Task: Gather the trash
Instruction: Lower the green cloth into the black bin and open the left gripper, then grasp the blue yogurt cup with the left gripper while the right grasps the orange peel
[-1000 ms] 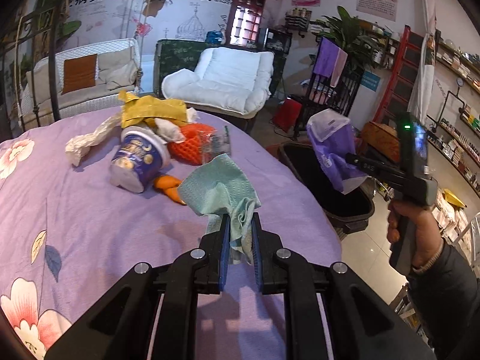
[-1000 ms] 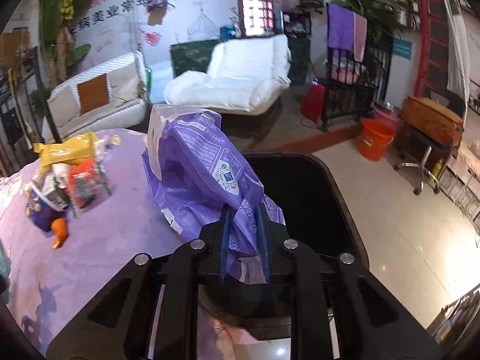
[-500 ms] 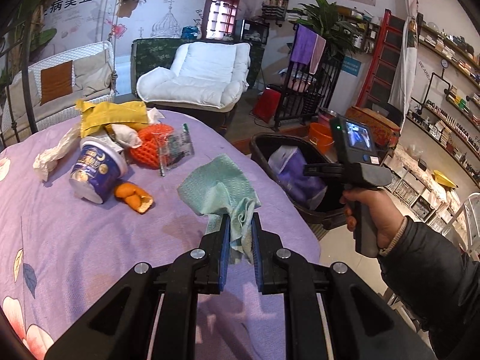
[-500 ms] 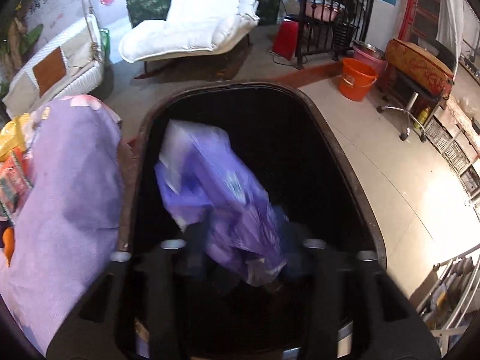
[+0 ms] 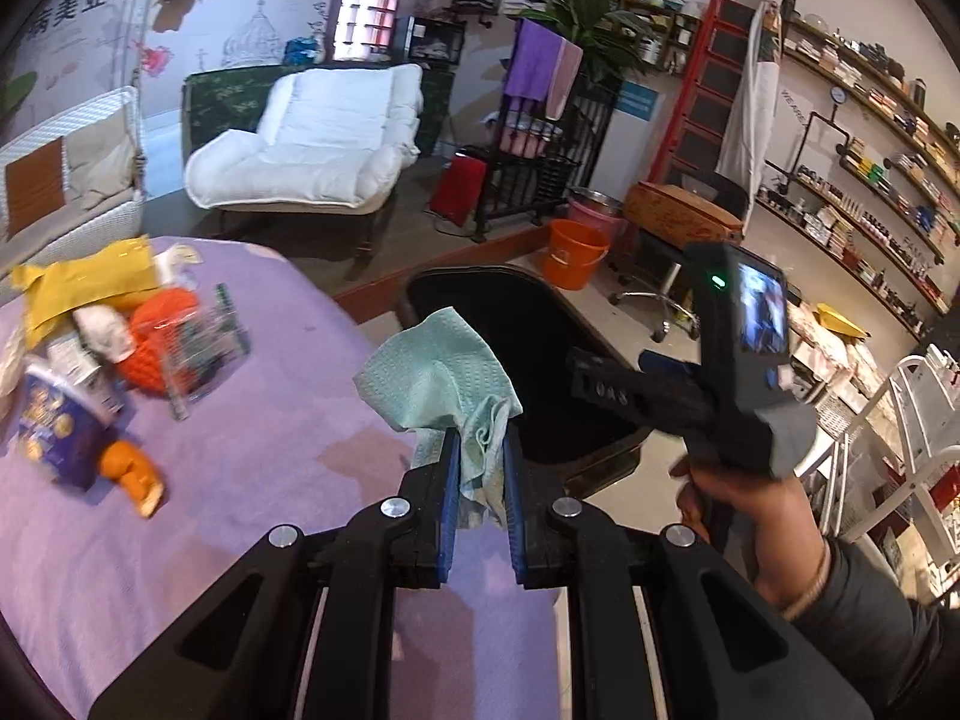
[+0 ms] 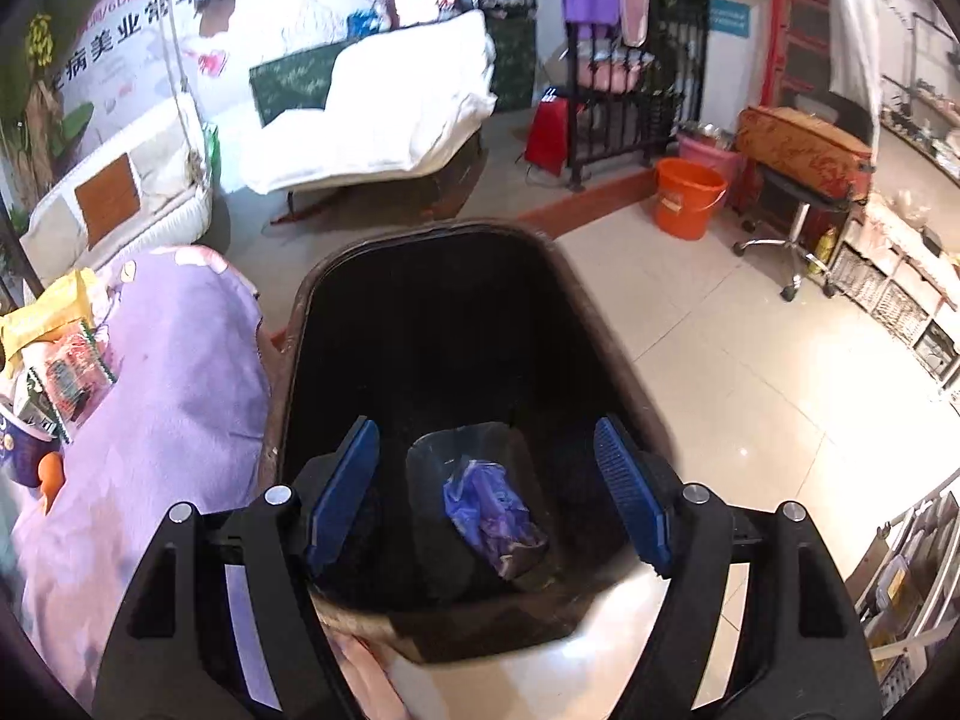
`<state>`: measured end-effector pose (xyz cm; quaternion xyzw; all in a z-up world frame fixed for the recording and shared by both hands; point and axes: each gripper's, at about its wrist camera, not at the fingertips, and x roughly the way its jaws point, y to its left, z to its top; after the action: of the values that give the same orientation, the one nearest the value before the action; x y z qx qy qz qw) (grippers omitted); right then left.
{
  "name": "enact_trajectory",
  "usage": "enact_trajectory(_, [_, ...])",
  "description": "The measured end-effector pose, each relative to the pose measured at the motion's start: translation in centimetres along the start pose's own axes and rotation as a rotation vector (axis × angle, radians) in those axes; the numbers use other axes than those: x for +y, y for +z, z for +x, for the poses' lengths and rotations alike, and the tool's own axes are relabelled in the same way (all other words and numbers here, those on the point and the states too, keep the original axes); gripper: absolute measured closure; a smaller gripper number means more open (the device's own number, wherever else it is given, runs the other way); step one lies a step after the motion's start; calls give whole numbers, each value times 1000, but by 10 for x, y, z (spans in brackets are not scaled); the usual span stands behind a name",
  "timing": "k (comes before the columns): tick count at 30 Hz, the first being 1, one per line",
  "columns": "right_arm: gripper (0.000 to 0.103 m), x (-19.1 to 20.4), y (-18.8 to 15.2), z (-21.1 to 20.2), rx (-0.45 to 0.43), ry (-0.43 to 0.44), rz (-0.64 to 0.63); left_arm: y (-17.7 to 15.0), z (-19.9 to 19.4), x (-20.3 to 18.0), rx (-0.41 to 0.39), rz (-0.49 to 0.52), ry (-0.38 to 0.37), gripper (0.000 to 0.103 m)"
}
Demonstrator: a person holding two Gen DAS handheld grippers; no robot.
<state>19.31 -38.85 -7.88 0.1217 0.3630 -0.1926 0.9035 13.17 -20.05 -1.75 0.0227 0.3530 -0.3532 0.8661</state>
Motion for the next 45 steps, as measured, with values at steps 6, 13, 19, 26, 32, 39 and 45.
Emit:
enact_trajectory(6, [28, -39, -19, -31, -52, -38, 73, 27, 47, -17, 67, 50, -64, 88])
enact_trajectory(13, [28, -64, -31, -47, -59, -79, 99, 42, 101, -32, 160, 67, -103, 88])
enact_trajectory(19, [25, -76, -38, -49, -41, -78, 144, 44, 138, -38, 224, 67, -104, 88])
enact_trajectory(26, [23, -84, -45, -53, -40, -89, 157, 47, 157, -38, 255, 55, -101, 25])
enact_trajectory(32, [17, -93, -45, -58, -55, -109, 189, 51, 159, -36, 250, 76, -99, 10])
enact_trajectory(39, [16, -95, -44, -60, -68, -129, 196, 46, 125, -31, 180, 15, -83, 10])
enact_trajectory(45, [16, -82, -41, -56, -55, -85, 182, 33, 77, -20, 110, 12, 9, 9])
